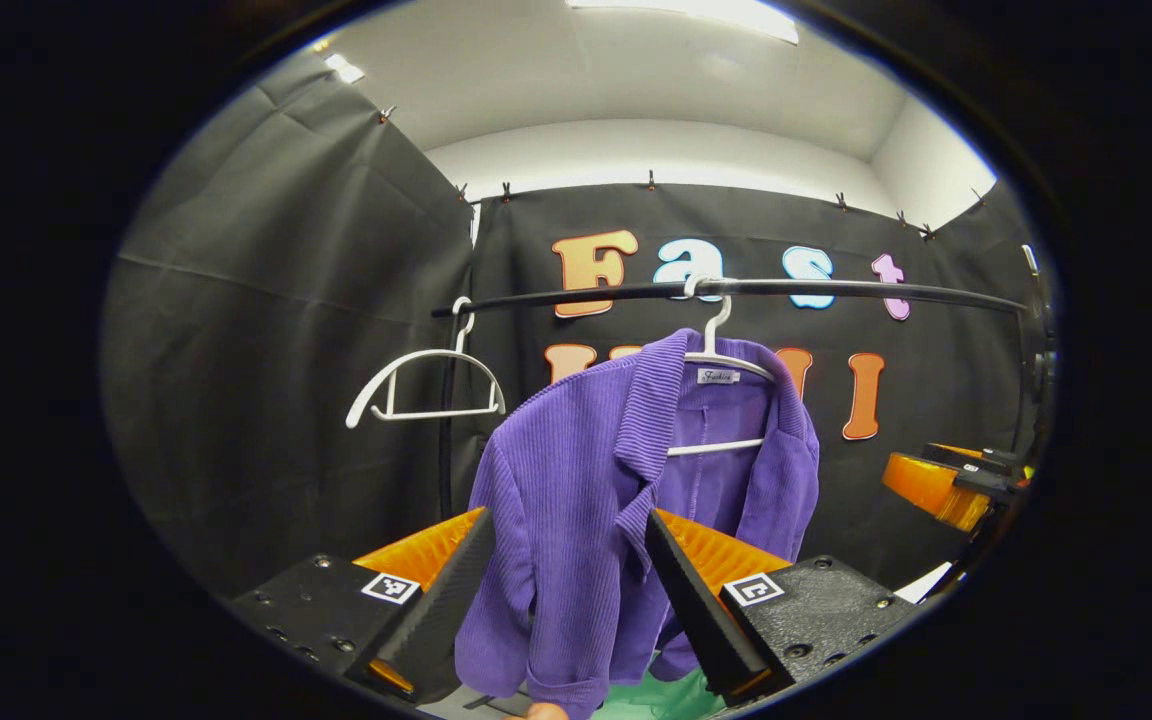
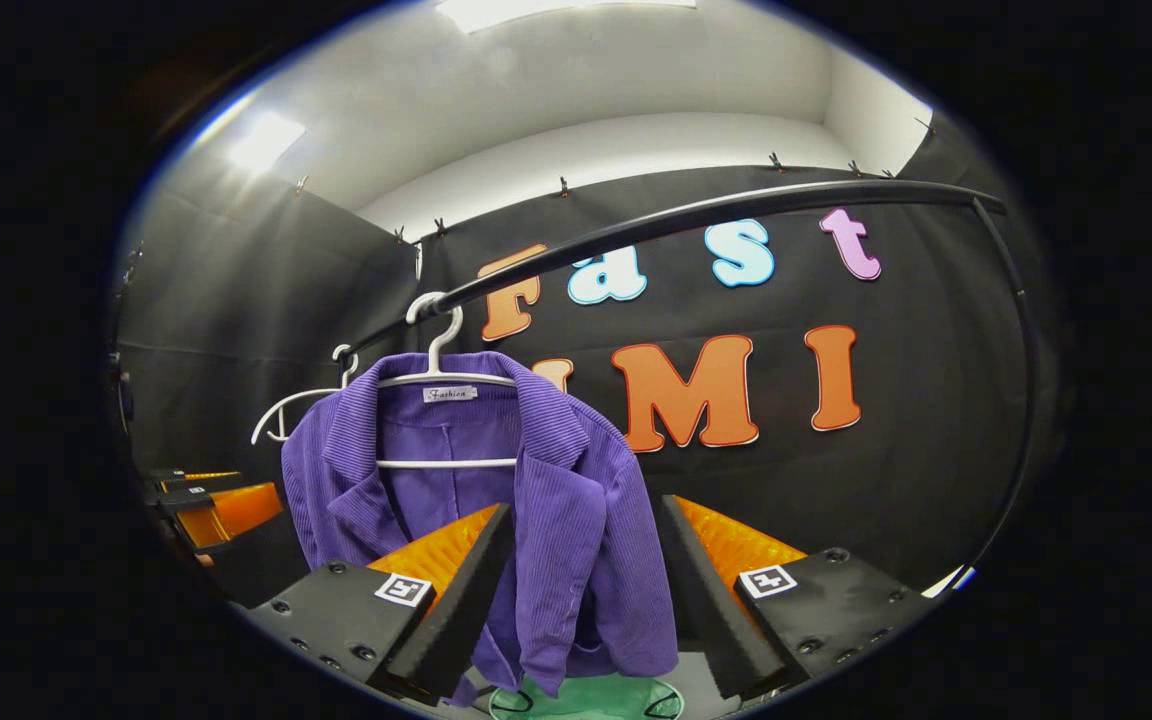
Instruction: Grasp the clothes on the hanger with both hands and then place them into the laundry hamper below.
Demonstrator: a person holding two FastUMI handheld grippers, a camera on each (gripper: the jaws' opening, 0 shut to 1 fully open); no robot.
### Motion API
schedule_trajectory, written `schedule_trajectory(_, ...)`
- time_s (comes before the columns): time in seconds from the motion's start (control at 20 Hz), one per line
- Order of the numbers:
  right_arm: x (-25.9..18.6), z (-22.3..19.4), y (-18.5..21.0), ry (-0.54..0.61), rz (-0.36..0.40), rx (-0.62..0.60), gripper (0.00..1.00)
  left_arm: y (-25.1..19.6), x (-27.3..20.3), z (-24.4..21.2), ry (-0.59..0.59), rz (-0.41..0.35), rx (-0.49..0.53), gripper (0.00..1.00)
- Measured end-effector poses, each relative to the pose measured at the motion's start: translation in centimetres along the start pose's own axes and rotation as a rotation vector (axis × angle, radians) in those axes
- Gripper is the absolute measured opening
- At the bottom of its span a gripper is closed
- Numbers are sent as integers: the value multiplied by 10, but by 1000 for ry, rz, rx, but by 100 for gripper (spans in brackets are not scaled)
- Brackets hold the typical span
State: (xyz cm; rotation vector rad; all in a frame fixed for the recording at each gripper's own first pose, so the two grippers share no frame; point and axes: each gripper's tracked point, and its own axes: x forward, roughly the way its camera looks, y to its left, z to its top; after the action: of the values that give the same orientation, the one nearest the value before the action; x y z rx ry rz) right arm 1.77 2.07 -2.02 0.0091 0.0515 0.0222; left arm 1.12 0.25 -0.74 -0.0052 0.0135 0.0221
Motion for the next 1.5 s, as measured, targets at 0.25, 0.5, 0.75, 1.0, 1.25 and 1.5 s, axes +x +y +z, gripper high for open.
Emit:
schedule_trajectory(0.25, 5, -5, 0, 7, -3, 18, 89, -9, 3, -7, 20, -8, 6, 93)
schedule_trajectory(0.5, 24, -22, 11, 28, -3, 7, 89, -33, 23, -23, 52, -10, 16, 93)
schedule_trajectory(0.75, 59, -57, 27, 70, -13, -6, 89, -34, 59, -54, 95, 92, 40, 95)
schedule_trajectory(1.0, 99, -83, 37, 78, -56, -15, 89, -23, 88, -70, 114, 195, 26, 96)
schedule_trajectory(1.25, 134, -94, 40, 75, -98, -8, 89, -6, 112, -71, 104, 274, 43, 96)
schedule_trajectory(1.5, 166, -106, 37, 96, -126, 0, 89, -5, 123, -71, 104, 273, 72, 94)
